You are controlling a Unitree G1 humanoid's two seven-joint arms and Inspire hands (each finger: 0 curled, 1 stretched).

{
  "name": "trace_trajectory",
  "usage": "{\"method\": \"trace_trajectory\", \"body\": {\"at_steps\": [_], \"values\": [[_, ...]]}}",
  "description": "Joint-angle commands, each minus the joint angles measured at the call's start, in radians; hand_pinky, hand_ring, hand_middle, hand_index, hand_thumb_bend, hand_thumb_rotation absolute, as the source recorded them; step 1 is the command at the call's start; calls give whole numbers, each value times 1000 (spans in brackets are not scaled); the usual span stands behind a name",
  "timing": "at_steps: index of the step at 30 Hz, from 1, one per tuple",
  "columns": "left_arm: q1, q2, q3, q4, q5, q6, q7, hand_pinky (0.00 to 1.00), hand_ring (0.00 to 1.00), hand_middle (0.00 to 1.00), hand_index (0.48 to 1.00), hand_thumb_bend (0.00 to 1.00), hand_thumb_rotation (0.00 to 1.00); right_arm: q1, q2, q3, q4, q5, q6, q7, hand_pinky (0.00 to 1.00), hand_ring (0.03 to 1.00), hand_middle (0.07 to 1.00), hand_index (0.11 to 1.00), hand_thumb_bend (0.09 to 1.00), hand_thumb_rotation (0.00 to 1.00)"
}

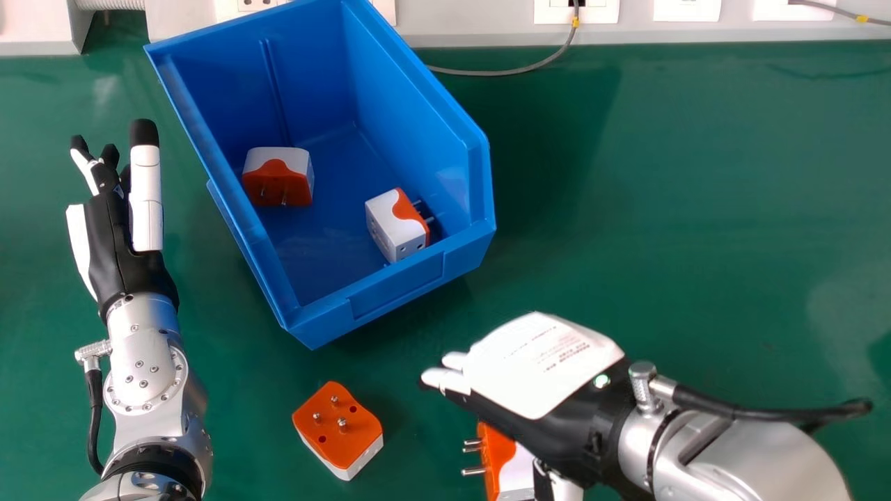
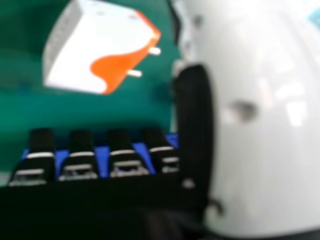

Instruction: Pick all objects and put in blue box

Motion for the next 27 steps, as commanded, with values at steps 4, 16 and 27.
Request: {"method": "trace_trajectory", "body": {"at_steps": [4,16,27], "values": [[-21,5,13,-14,-13,-18,-25,934,974,996,987,1000,899,19,4,-16,16,-67,-5,-8,866,944,958,925,924,84],[-18,22,6,-10,4,-10,-15,940,977,999,989,1000,900,56,14,6,77,-119,-84,-112,863,952,961,923,750,56],[-18,21,9,-10,-2,-10,-21,932,973,999,989,1000,896,64,22,11,127,-131,-121,-183,847,944,957,917,658,50]]}}
